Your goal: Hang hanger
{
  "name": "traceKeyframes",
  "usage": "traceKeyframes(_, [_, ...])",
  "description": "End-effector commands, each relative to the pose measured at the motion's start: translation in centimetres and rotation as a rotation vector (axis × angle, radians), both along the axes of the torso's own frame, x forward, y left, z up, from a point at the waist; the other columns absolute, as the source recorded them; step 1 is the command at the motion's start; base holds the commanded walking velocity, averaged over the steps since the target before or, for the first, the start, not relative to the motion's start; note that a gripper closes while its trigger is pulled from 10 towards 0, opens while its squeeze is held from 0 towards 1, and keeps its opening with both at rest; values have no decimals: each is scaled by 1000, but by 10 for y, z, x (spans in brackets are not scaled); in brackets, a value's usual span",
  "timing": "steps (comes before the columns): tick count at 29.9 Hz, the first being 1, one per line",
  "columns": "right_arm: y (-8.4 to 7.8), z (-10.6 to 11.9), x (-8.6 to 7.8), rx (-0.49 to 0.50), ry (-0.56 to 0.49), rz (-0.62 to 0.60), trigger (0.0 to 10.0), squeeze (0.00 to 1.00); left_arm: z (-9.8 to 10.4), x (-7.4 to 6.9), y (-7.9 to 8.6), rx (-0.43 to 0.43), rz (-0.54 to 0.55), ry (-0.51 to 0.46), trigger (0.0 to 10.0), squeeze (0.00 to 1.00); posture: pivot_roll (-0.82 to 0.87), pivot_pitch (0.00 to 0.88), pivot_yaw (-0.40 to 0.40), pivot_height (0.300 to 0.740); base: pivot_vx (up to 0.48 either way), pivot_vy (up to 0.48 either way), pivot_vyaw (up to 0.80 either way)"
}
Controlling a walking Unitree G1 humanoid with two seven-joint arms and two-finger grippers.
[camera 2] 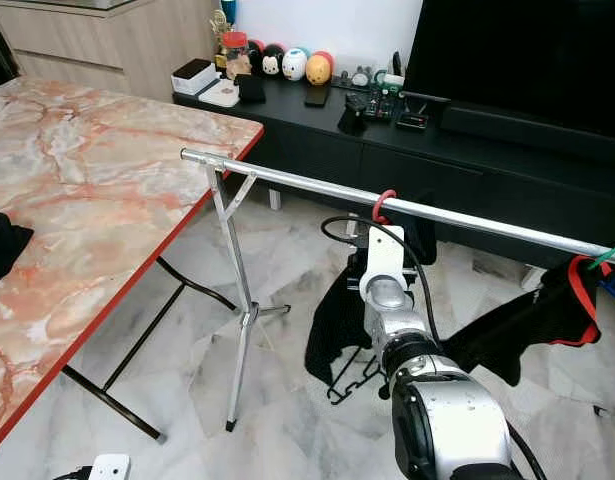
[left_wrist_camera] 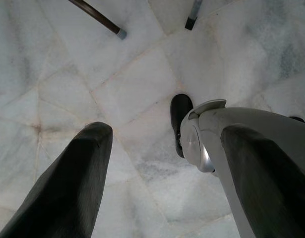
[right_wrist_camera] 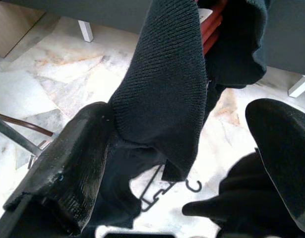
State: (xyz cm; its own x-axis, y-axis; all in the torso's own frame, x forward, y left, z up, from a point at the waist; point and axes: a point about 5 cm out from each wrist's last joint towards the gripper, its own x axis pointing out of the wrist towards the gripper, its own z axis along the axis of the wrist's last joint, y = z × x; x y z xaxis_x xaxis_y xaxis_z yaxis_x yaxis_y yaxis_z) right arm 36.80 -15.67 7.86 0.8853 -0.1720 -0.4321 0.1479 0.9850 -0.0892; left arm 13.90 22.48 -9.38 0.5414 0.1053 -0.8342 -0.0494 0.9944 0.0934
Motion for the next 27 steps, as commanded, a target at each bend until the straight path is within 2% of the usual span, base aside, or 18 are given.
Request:
traceKeyframes(1, [-4,0,-1,-15,3,-17,10000,0,-2,-5,-1,2,-16,29,10000,0,-21,25,-4,740,0,0,0])
traceKeyframes(8, [-11,3,0,-78,-21,-55,10000,0,-3,-6,-1,-3,-19,26,10000,0,-20,16,-3,740,0,0,0])
traceKeyframes(12, [-22,1,-2,-126,0,-114,10000,0,-3,-7,-2,-12,-24,31,10000,0,-20,5,-2,740,0,0,0])
traceKeyframes(17, [-26,-1,-4,-143,9,-124,10000,0,-3,-7,-2,-20,-27,33,10000,0,-19,0,-1,740,0,0,0])
traceKeyframes(23, [-21,4,-1,-97,-31,-117,10000,0,-3,-7,-2,-20,-31,31,10000,0,-18,0,0,740,0,0,0])
traceKeyframes(27, [-10,12,4,-44,-99,-60,10000,0,-3,-6,-1,-19,-28,28,10000,0,-15,0,-1,740,0,0,0])
